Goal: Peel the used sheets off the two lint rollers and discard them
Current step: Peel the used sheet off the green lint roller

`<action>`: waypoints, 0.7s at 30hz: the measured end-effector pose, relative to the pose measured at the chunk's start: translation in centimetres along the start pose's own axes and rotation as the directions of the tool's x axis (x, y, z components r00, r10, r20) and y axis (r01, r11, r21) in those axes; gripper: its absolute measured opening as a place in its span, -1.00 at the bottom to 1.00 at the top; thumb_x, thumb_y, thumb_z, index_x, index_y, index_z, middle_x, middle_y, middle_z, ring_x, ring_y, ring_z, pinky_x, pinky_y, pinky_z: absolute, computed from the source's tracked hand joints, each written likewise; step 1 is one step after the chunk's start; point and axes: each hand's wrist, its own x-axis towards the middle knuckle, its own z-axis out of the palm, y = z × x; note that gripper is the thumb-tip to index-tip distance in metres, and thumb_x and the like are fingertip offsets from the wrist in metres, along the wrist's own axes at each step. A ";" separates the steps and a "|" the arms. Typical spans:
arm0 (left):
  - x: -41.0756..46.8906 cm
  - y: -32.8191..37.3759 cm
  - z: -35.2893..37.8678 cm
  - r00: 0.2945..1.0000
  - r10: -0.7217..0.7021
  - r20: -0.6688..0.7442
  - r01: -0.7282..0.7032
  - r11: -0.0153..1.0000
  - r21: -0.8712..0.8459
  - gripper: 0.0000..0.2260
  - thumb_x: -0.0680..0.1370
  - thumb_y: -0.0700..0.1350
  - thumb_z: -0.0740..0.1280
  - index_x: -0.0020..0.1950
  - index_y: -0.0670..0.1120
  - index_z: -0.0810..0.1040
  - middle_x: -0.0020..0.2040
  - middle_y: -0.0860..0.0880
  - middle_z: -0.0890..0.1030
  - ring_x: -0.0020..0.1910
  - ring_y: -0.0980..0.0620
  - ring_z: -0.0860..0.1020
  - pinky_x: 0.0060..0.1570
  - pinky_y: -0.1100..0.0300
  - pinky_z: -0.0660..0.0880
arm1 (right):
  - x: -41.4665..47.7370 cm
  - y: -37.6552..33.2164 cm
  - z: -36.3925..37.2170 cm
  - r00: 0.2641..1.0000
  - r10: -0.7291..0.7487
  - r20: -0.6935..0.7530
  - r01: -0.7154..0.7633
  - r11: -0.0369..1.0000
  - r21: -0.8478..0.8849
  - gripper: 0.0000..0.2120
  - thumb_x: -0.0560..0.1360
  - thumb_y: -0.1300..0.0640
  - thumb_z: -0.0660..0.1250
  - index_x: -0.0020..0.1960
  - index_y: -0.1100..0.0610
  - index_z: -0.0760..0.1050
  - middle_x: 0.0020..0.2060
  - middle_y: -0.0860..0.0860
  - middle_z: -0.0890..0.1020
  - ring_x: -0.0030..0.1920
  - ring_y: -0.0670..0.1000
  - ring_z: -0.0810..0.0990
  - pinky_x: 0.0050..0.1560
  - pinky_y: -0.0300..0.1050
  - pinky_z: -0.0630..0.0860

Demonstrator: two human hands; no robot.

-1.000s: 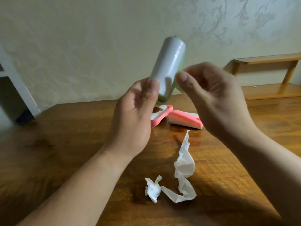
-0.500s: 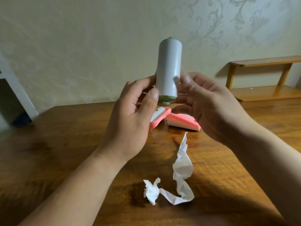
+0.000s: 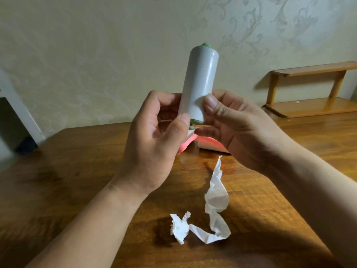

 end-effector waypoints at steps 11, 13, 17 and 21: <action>0.0 -0.6 0.1 0.993 -0.116 -0.008 0.114 0.986 -0.120 -0.67 0.57 -0.02 0.41 0.31 -0.06 0.53 0.18 -0.11 0.67 0.14 -0.17 0.66 0.03 0.07 0.70 | -0.1 0.6 1.0 0.996 -0.062 -0.059 0.060 0.998 -0.033 -0.68 0.55 0.07 0.45 0.22 0.21 0.56 0.30 0.41 0.61 0.15 0.16 0.68 0.11 -0.05 0.71; 0.0 -0.8 0.2 0.991 -0.133 -0.011 0.130 0.982 -0.138 -0.66 0.57 -0.02 0.41 0.33 -0.05 0.54 0.19 -0.11 0.67 0.16 -0.22 0.65 0.05 0.01 0.69 | -0.1 0.6 1.0 0.995 -0.070 -0.071 0.068 0.997 -0.036 -0.68 0.55 0.06 0.45 0.23 0.20 0.55 0.27 0.39 0.64 0.13 0.14 0.71 0.10 -0.06 0.72; 0.0 -1.2 0.1 0.985 -0.171 -0.014 0.166 0.971 -0.170 -0.63 0.55 -0.08 0.40 0.36 -0.03 0.56 0.25 -0.14 0.68 0.26 -0.30 0.63 0.18 -0.37 0.64 | 0.0 0.4 0.9 0.994 -0.074 -0.080 0.073 0.997 -0.016 -0.61 0.55 0.02 0.47 0.26 0.23 0.56 0.24 0.42 0.63 0.07 0.12 0.72 0.05 -0.09 0.71; 0.1 -1.0 -0.1 0.975 -0.224 -0.005 0.218 0.951 -0.218 -0.62 0.52 -0.05 0.41 0.34 -0.04 0.58 0.23 -0.13 0.69 0.21 -0.18 0.67 0.13 -0.21 0.67 | 0.1 0.7 0.9 0.994 -0.072 -0.087 0.071 0.997 -0.005 -0.63 0.57 0.03 0.48 0.26 0.24 0.54 0.09 0.23 0.70 0.03 0.09 0.75 0.02 -0.11 0.71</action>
